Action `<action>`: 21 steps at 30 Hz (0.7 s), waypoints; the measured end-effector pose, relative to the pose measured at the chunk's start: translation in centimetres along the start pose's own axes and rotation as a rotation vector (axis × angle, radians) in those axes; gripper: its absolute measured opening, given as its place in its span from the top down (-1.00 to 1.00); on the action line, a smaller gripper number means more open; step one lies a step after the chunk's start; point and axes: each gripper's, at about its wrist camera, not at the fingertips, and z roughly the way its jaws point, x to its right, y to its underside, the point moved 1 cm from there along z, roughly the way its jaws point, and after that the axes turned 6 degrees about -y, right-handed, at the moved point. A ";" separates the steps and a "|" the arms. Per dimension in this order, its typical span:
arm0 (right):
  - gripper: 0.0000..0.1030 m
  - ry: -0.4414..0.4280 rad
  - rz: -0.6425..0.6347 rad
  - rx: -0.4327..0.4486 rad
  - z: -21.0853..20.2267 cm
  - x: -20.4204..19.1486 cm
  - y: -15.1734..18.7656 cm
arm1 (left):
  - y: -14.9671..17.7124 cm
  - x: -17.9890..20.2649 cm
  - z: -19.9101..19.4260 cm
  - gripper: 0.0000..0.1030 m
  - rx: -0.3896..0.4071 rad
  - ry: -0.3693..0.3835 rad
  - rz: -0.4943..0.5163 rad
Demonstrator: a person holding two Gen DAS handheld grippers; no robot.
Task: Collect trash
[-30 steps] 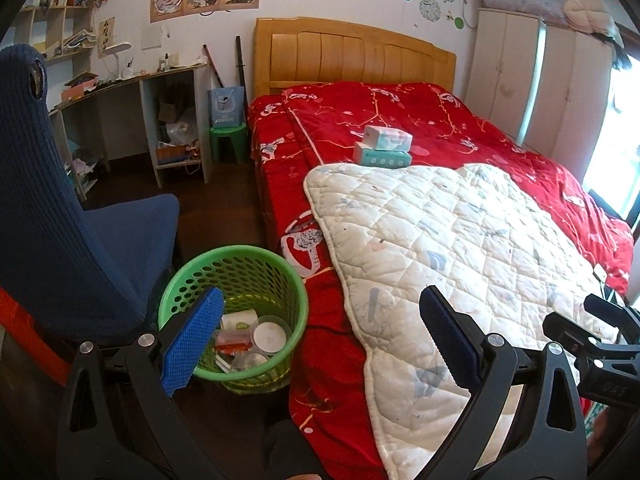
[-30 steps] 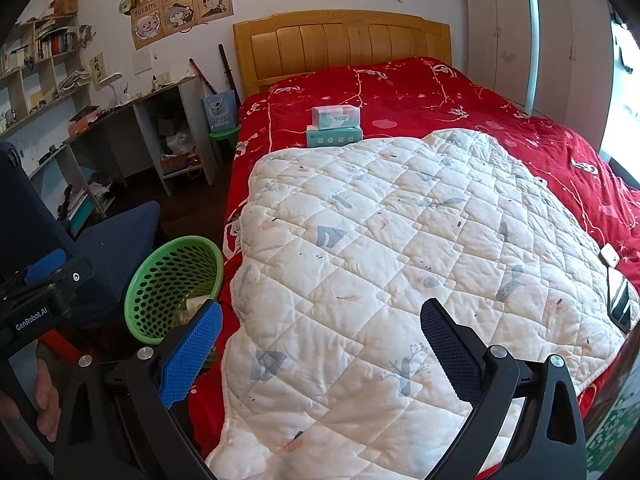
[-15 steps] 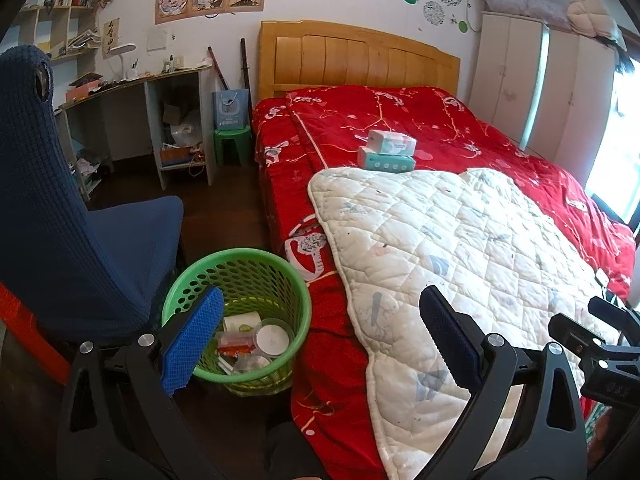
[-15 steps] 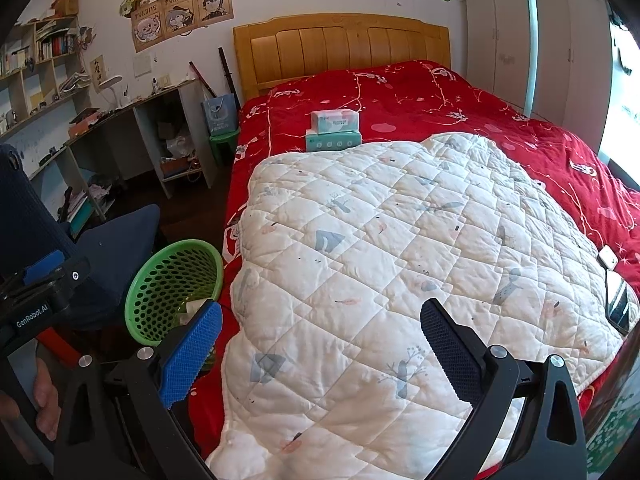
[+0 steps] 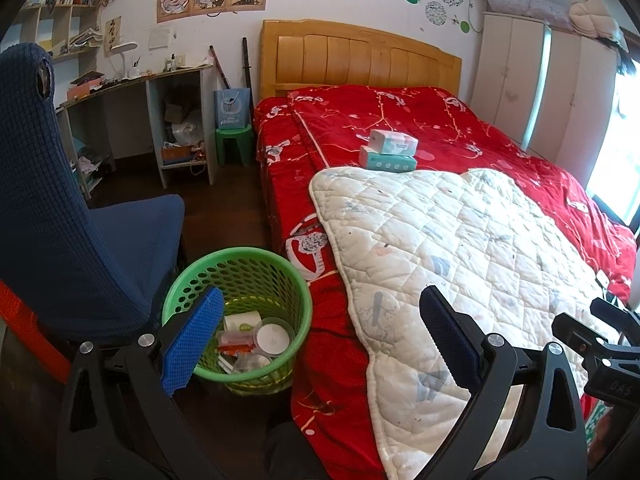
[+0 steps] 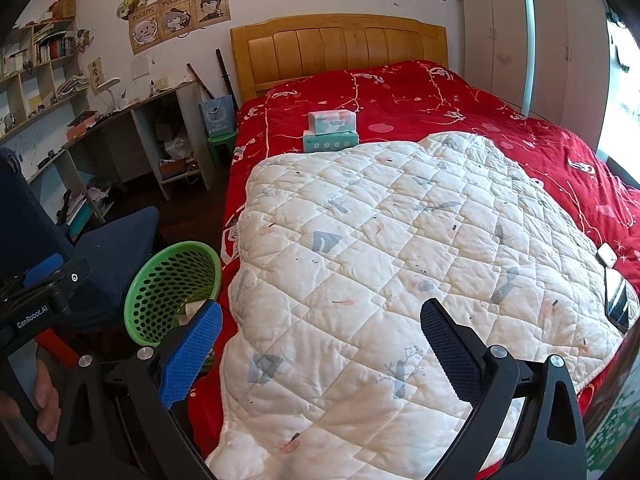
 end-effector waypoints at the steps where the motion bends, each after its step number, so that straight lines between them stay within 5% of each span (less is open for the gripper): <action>1: -0.86 0.000 -0.001 0.000 0.0 0.0 0.1 | 0.0 0.0 0.0 -0.88 0.000 -0.001 -0.001; 21: -0.86 0.000 -0.001 0.005 -0.1 0.1 0.2 | 0.1 0.2 0.1 -0.88 -0.004 -0.006 -0.012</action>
